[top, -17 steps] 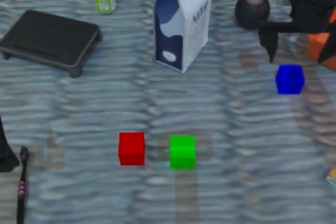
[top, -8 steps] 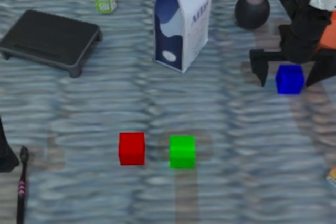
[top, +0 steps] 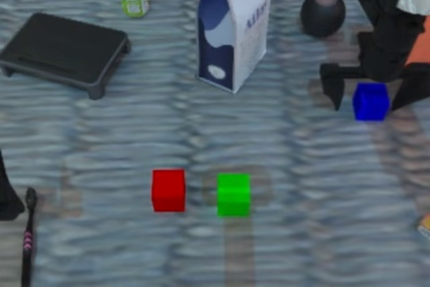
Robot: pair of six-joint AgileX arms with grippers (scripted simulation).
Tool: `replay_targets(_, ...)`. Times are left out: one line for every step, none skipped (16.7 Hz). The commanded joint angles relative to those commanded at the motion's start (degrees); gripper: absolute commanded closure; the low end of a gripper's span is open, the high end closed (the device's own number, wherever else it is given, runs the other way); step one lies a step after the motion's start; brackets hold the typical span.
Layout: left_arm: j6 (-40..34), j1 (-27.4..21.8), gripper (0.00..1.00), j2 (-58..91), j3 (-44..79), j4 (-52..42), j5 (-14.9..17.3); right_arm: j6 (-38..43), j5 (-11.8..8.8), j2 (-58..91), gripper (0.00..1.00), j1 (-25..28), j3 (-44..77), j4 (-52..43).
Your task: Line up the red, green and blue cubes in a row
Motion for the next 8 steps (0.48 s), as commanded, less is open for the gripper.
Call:
replay_targets(0.0,0.0,0.00,0.0,0.0,0.0,0.0,0.0,0.0,0.0,0.30,0.0,0.0,0.0)
replay_targets(0.0,0.0,0.00,0.0,0.0,0.0,0.0,0.0,0.0,0.0,0.38,0.0,0.0,0.0)
replay_targets(0.0,0.0,0.00,0.0,0.0,0.0,0.0,0.0,0.0,0.0,0.45,0.0,0.0,0.0)
replay_targets(0.0,0.0,0.00,0.0,0.0,0.0,0.0,0.0,0.0,0.0,0.53,0.0,0.0,0.0)
replay_targets(0.0,0.0,0.00,0.0,0.0,0.0,0.0,0.0,0.0,0.0,0.60,0.0,0.0,0.0)
replay_targets(0.0,0.0,0.00,0.0,0.0,0.0,0.0,0.0,0.0,0.0,0.68,0.0,0.0,0.0)
replay_targets(0.0,0.0,0.00,0.0,0.0,0.0,0.0,0.0,0.0,0.0,0.75,0.0,0.0,0.0)
replay_targets(0.0,0.0,0.00,0.0,0.0,0.0,0.0,0.0,0.0,0.0,0.83,0.0,0.0,0.0)
